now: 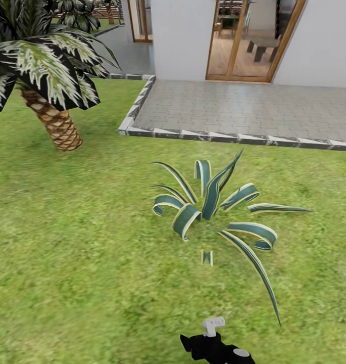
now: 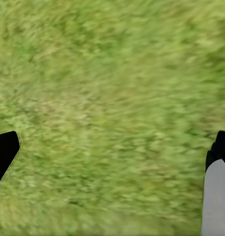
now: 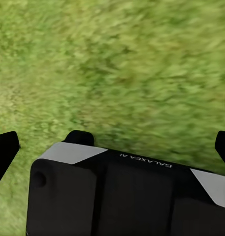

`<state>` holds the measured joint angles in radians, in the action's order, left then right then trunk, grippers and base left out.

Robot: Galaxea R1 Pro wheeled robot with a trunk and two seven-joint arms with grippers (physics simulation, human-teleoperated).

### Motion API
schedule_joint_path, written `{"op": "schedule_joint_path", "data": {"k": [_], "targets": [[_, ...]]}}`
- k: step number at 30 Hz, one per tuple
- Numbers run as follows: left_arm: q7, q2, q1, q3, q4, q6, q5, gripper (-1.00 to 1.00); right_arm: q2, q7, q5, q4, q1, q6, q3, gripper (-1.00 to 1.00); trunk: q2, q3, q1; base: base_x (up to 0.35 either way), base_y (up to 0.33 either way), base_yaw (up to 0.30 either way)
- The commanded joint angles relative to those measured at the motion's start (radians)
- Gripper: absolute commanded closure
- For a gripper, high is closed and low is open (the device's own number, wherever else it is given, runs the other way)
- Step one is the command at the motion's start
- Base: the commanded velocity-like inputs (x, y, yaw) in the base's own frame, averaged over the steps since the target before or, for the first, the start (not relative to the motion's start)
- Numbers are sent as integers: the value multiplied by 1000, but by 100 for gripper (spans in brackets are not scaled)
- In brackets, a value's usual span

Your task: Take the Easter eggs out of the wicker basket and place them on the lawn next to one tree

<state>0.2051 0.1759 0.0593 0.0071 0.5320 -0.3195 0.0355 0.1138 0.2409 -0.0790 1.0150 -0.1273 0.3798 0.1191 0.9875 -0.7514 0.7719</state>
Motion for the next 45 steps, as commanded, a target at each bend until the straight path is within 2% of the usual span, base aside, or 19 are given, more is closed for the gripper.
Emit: {"op": "schedule_joint_path", "data": {"k": [1,10,20,30,34,39,45], "targets": [[3,1,1,-2,-2,-3,3,-100,0,0,-8,1,0,7,-1,-100,1,-1,0,0,284,0],[5,17,2,-1,-4,-3,0,-100,-1,2,-8,-3,2,5,0,-100,1,-1,0,0,284,0],[4,26,9,-1,-91,-6,5,-100,0,-2,-8,-50,7,-1,0,-100,1,4,0,0,284,0],[4,41,12,-1,-106,-3,4,-100,0,-6,-7,-179,8,-111,0,-100,1,20,0,0,213,0],[14,42,11,-1,-107,-4,3,-100,-2,-7,-7,-263,8,-186,-3,-100,1,26,0,0,27,0],[16,39,11,-1,-108,-7,2,-100,-3,-6,-7,-292,8,-207,-8,-100,1,34,0,0,6,0],[16,34,10,-5,-110,-9,-6,-100,-5,-6,-7,-345,9,-232,-40,-100,1,43,0,0,1,0]]}}
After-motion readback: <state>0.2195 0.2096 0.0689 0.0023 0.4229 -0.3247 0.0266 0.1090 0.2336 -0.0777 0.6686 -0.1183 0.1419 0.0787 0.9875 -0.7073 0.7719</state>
